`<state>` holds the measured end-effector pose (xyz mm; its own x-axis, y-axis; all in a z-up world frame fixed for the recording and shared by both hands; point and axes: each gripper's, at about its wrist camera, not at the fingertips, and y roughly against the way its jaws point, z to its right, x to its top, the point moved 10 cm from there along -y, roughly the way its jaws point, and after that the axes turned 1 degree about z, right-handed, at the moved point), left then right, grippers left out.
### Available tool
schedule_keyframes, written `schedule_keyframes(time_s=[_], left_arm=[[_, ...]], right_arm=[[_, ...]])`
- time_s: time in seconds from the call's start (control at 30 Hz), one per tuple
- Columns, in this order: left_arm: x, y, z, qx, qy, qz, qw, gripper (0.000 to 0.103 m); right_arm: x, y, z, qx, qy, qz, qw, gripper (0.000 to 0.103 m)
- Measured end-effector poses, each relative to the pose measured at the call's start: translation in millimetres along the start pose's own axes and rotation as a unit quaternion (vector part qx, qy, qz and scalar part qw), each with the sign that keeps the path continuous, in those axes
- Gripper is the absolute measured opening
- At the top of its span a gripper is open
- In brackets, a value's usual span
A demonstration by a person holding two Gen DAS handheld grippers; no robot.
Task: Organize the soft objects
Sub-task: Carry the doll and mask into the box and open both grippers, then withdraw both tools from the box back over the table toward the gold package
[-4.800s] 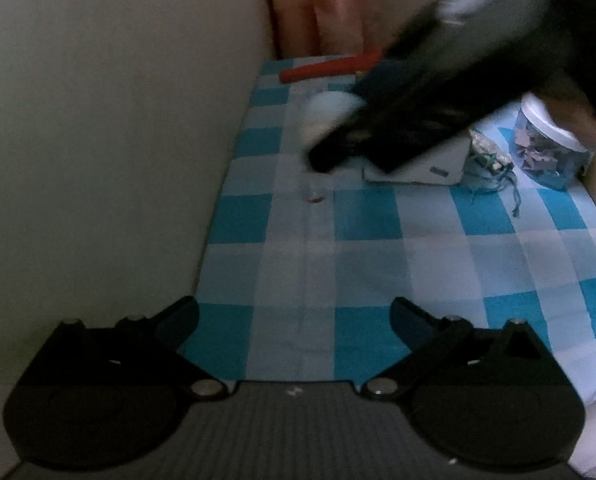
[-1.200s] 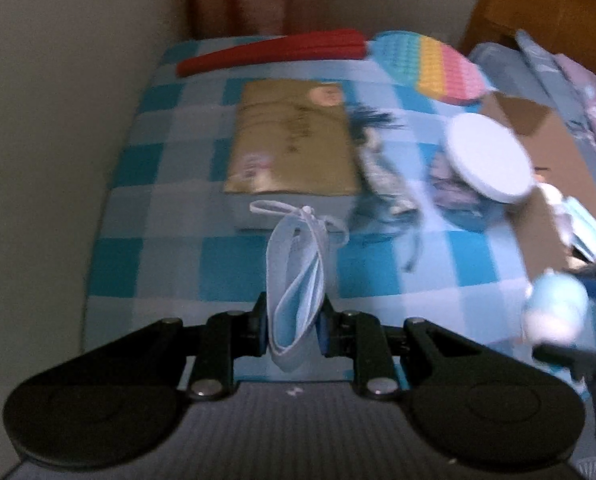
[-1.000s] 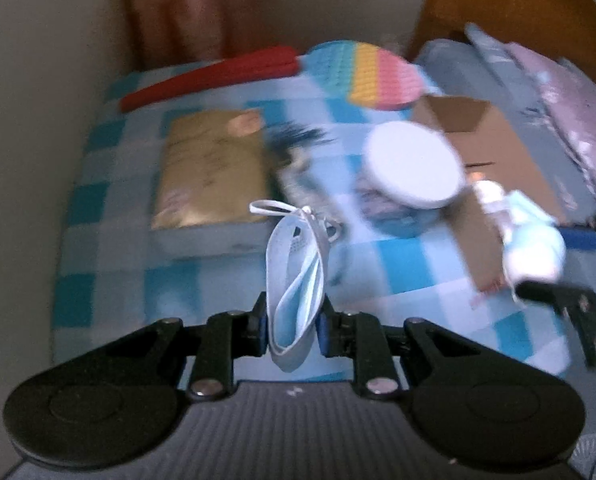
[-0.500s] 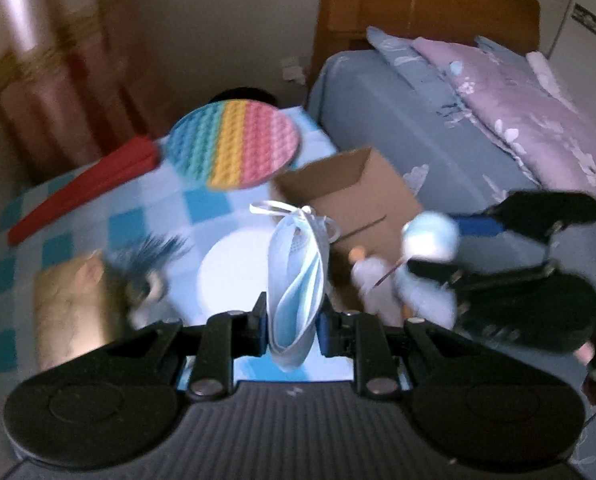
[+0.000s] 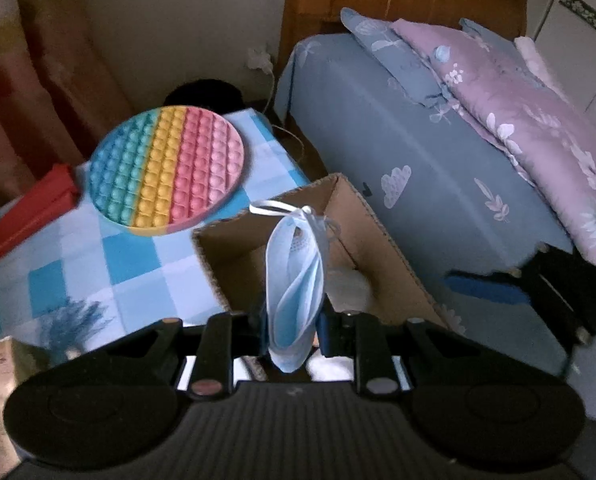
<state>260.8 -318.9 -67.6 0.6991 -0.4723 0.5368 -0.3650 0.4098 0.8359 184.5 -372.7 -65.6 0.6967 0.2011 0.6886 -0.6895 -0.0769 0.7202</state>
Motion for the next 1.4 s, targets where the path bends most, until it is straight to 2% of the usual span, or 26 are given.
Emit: schedule_keyframes(time_s=[0.13,0.17,0.2,0.27,0.4,0.47,0.53,0.6,0.8,1.07,1.33,1.4], left_arm=[[1,-17,4,-0.012,0.008,-0.010,0.9998,0.024],[1,-20,5,-0.014,0.007,-0.010,0.9998,0.033],[2,-23,7,-0.014,0.005,-0.010,0.9998,0.058],[3,-26,6,-0.007,0.000,-0.008,0.9999,0.089],[6,-18,-5,0.030,0.005,0.026,0.9992,0.089],[6,-11,-9,0.032,0.006,0.031,0.9990,0.090],[3,-1,-12,0.029,0.013,0.036,0.9988,0.091],[0,10,-15,0.031,0.005,0.044,0.9985,0.096],[-17,53,-30,0.072,-0.006,0.089,0.9934,0.101],[-70,100,-57,0.149,-0.017,0.117,0.9817,0.101],[-141,126,-85,0.178,0.030,0.133,0.9746,0.101],[-156,128,-89,0.175,0.047,0.135,0.9740,0.101]], right_arm=[[-8,11,-5,0.000,0.003,-0.004,1.000,0.088],[-9,14,-6,0.001,0.003,-0.003,1.000,0.088],[-10,16,-8,0.004,0.003,-0.002,1.000,0.088],[-10,21,-12,0.011,0.001,-0.001,1.000,0.088],[-9,29,-17,0.016,-0.002,0.005,1.000,0.088],[-9,32,-20,0.018,-0.005,0.004,1.000,0.088],[-8,36,-25,0.020,-0.006,0.006,1.000,0.096],[-6,42,-30,0.020,-0.009,0.012,1.000,0.102],[-2,54,-52,0.023,-0.016,0.010,1.000,0.103],[-7,60,-92,0.018,-0.008,0.003,1.000,0.103],[-14,57,-121,0.042,-0.008,0.001,0.999,0.103],[-14,56,-127,0.049,-0.002,0.002,0.999,0.103]])
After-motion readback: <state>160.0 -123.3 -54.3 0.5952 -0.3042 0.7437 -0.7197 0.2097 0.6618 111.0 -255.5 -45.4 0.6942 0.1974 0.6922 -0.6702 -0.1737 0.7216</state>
